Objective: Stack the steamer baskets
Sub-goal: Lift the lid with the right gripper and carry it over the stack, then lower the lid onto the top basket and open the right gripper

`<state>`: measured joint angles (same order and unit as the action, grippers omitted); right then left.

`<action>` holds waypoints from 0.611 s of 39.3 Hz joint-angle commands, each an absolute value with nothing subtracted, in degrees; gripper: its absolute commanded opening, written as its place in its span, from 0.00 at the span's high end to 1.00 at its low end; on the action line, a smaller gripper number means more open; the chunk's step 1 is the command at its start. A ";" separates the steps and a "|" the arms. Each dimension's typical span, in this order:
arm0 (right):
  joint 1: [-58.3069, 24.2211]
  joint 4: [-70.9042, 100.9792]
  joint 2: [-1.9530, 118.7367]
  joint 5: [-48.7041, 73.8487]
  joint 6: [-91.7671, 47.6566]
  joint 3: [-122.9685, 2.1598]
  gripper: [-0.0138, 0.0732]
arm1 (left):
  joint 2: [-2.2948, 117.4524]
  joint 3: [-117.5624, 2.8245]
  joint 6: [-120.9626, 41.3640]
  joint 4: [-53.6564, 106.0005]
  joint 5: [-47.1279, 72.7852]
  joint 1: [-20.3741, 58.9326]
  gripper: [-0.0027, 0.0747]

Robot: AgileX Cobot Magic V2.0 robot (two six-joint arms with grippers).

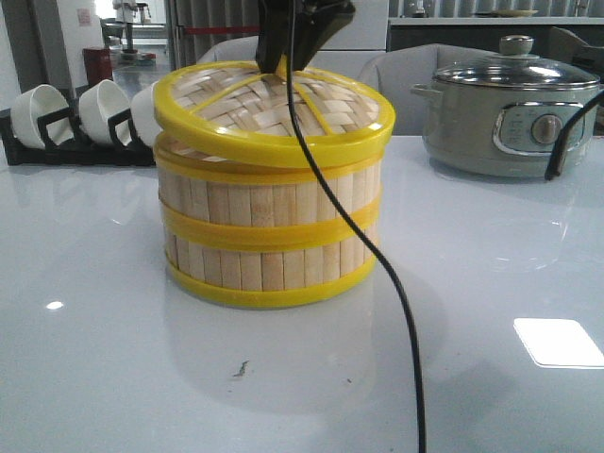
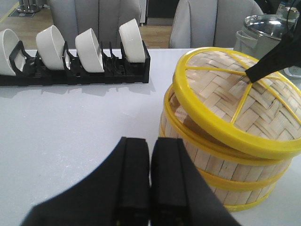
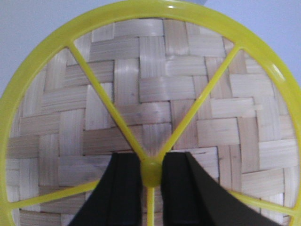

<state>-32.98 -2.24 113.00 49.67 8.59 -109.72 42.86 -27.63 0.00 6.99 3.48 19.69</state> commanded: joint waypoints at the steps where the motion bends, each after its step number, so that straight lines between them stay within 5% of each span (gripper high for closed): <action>1: -33.11 -2.63 109.93 44.68 7.70 -112.25 0.78 | 42.54 -29.33 0.00 7.57 -1.61 19.63 0.85; 24: -33.22 -2.63 112.74 42.78 7.70 -112.25 0.78 | 42.54 -29.33 0.00 7.57 -1.61 19.63 0.85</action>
<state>-33.16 -2.24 116.17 46.57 8.51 -110.08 42.86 -27.63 0.00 6.99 3.48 19.69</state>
